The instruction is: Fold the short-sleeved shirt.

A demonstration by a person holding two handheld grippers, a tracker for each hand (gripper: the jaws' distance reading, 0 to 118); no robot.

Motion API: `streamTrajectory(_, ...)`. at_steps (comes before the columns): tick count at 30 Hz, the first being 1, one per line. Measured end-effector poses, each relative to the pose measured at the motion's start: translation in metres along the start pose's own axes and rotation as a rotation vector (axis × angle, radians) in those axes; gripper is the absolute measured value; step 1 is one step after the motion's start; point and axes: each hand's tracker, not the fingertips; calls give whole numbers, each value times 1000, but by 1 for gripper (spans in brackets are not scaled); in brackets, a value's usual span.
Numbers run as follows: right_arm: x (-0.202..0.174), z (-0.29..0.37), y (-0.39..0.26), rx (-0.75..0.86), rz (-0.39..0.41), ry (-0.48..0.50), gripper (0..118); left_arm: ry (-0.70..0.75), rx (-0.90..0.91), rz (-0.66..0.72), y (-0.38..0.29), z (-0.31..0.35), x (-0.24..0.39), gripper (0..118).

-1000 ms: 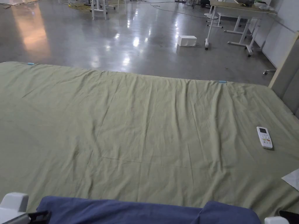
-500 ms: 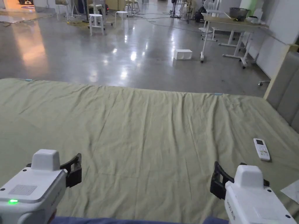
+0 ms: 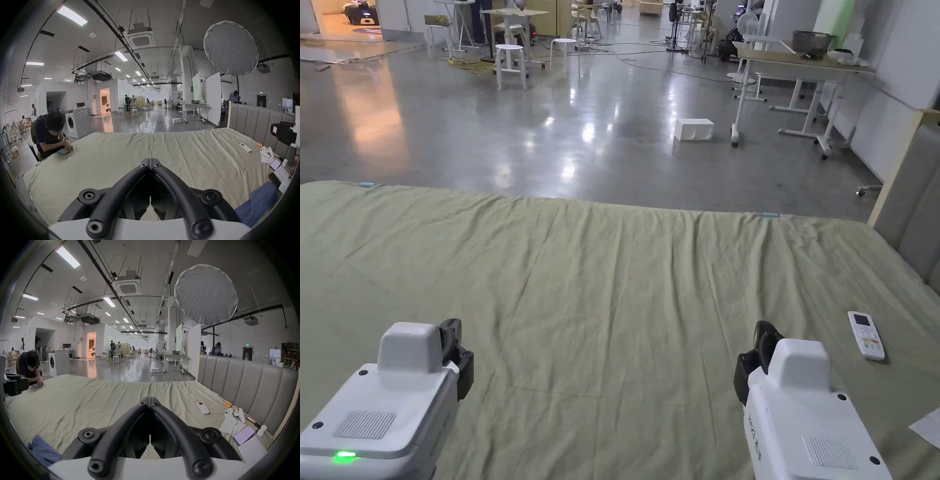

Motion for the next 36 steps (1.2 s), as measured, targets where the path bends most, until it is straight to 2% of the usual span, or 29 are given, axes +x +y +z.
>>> streamTrajectory(4,0,-2,-2,-28,-8,19,0,-63,-112,75,-11,-1,-31,0)
streamTrajectory(8,0,-6,-6,-71,11,40,0,-137,-276,70,-32,0,-68,0)
streamTrajectory(14,-4,-9,-22,-116,21,52,0,-140,-528,170,-83,-14,-134,0)
streamTrajectory(15,-4,-10,-24,-122,26,60,0,-152,-568,207,-91,-16,-145,3)
streamTrajectory(16,-5,-11,-27,-147,23,62,0,-166,-591,234,-99,-18,-154,12)
streamTrajectory(17,-6,-11,-28,-143,33,58,0,-189,-618,248,-108,-20,-163,27)
streamTrajectory(18,-7,-10,-29,-143,37,58,0,-209,-647,256,-115,-21,-169,49)
streamTrajectory(19,-7,-11,-31,-160,29,59,0,-232,-681,274,-123,-24,-176,62)
streamTrajectory(21,-8,-12,-35,-172,26,50,0,-266,-740,351,-133,-22,-180,74)
streamTrajectory(29,-12,-12,-45,-218,35,47,0,-464,-798,720,-176,-49,-199,82)
streamTrajectory(32,-14,-11,-47,-228,34,48,0,-531,-762,819,-182,-61,-203,82)
streamTrajectory(36,-16,-10,-50,-237,40,47,0,-692,-861,900,-189,-72,-190,81)
